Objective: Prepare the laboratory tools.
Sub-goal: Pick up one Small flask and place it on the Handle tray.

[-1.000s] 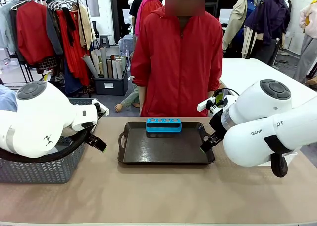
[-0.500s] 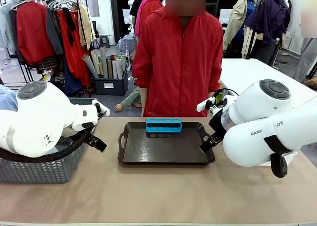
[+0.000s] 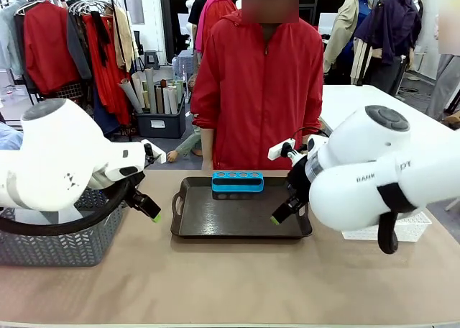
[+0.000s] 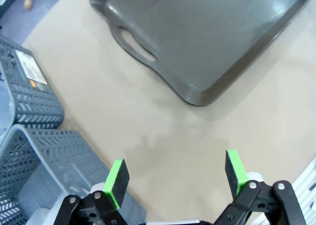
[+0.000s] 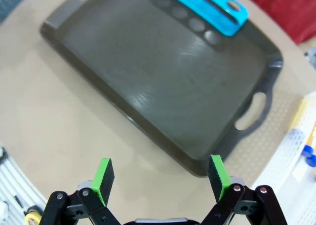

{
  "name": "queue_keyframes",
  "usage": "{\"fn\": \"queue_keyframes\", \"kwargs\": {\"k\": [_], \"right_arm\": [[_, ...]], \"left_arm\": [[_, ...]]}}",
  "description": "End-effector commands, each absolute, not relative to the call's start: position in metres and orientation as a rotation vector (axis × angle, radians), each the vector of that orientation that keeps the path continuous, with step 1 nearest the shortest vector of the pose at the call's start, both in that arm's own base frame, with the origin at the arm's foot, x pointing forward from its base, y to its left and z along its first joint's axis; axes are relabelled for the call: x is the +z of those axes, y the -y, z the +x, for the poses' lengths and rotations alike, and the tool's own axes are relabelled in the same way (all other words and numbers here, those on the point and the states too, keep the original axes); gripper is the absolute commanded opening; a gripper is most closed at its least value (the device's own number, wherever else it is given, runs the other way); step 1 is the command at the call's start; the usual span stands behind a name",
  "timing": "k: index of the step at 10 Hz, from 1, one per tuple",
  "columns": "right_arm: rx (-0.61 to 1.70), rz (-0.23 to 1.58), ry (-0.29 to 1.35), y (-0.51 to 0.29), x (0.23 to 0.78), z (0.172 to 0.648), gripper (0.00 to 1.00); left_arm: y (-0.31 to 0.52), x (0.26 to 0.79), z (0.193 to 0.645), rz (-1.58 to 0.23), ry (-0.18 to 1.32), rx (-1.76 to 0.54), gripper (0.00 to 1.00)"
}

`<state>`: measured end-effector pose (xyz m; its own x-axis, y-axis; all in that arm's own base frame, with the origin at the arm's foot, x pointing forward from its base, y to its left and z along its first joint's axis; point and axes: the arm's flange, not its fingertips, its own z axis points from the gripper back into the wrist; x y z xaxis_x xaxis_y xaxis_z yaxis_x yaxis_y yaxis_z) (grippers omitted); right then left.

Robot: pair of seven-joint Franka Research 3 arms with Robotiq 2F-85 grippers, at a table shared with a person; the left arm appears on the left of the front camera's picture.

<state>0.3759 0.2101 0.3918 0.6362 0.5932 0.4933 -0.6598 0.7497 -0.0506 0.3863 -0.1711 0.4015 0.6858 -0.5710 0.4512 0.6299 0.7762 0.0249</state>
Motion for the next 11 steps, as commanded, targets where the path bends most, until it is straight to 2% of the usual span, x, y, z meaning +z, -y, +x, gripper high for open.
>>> {"fn": "queue_keyframes", "kwargs": {"k": [1,5,7,10,11], "right_arm": [[0.788,0.246,0.488,-0.194,0.422,0.384,1.0],[0.861,0.271,0.54,-0.177,0.484,0.393,1.0],[0.85,0.291,0.591,-0.153,0.505,0.401,1.0],[0.809,0.293,0.684,-0.129,0.521,0.404,1.0],[0.806,0.256,0.708,-0.132,0.514,0.402,1.0]], "left_arm": [[0.157,0.429,0.387,-0.253,0.475,-0.75,1.0],[0.153,0.483,0.388,-0.353,0.519,-0.882,1.0],[0.14,0.493,0.394,-0.318,0.534,-0.89,1.0],[0.133,0.506,0.388,-0.329,0.587,-0.867,1.0],[0.135,0.499,0.393,-0.296,0.543,-0.859,1.0]]}}
